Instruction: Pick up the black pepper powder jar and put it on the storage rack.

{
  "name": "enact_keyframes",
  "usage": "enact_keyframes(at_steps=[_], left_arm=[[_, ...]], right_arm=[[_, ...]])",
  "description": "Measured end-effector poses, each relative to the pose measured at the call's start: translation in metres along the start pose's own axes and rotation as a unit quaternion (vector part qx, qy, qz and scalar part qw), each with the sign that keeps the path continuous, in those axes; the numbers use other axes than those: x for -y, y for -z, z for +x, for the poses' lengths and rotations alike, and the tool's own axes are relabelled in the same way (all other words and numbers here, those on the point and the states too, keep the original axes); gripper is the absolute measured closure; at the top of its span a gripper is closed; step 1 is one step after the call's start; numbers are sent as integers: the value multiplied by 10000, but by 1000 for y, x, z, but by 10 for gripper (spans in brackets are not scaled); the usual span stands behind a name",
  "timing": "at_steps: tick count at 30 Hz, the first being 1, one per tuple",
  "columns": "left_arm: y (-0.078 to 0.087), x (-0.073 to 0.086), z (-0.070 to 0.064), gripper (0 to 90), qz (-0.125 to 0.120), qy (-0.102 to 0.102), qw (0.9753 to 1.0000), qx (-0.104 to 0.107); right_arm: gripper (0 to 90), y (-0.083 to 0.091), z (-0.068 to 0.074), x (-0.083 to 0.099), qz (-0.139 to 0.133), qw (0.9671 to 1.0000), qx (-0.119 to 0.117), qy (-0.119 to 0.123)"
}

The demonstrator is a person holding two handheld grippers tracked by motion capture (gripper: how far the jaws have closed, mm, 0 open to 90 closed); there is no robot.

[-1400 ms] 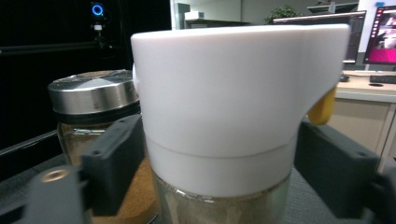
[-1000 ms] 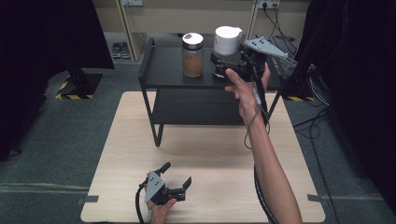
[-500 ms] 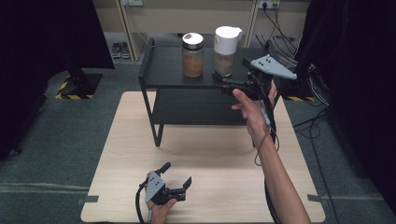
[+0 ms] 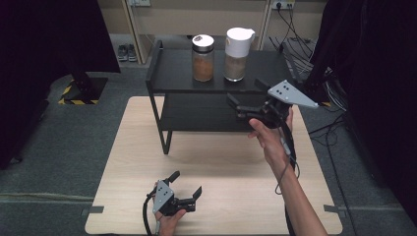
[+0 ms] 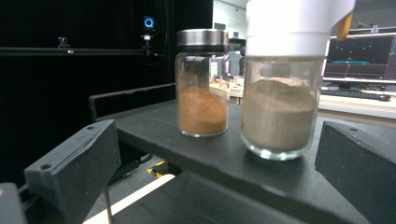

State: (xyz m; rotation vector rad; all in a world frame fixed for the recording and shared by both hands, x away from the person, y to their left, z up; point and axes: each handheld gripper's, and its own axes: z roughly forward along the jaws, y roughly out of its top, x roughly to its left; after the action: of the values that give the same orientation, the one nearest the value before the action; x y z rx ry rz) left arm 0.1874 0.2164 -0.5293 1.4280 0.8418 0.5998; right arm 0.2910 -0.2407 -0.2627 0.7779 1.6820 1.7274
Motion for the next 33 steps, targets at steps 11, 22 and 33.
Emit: enact_keyframes(at_steps=[11, 22, 33], left_arm=[[0, 0, 0, 11, 6, -6, 10000, -4], [0, -1, 0, 11, 17, -3, 10000, -4], [0, -1, 0, 11, 20, -5, 10000, -5]], right_arm=[[4, 15, 7, 29, 9, 9999, -101, 51], [4, 23, 10, 48, 64, 9999, -106, 70], [4, 33, 12, 76, 165, 9998, -91, 19]])
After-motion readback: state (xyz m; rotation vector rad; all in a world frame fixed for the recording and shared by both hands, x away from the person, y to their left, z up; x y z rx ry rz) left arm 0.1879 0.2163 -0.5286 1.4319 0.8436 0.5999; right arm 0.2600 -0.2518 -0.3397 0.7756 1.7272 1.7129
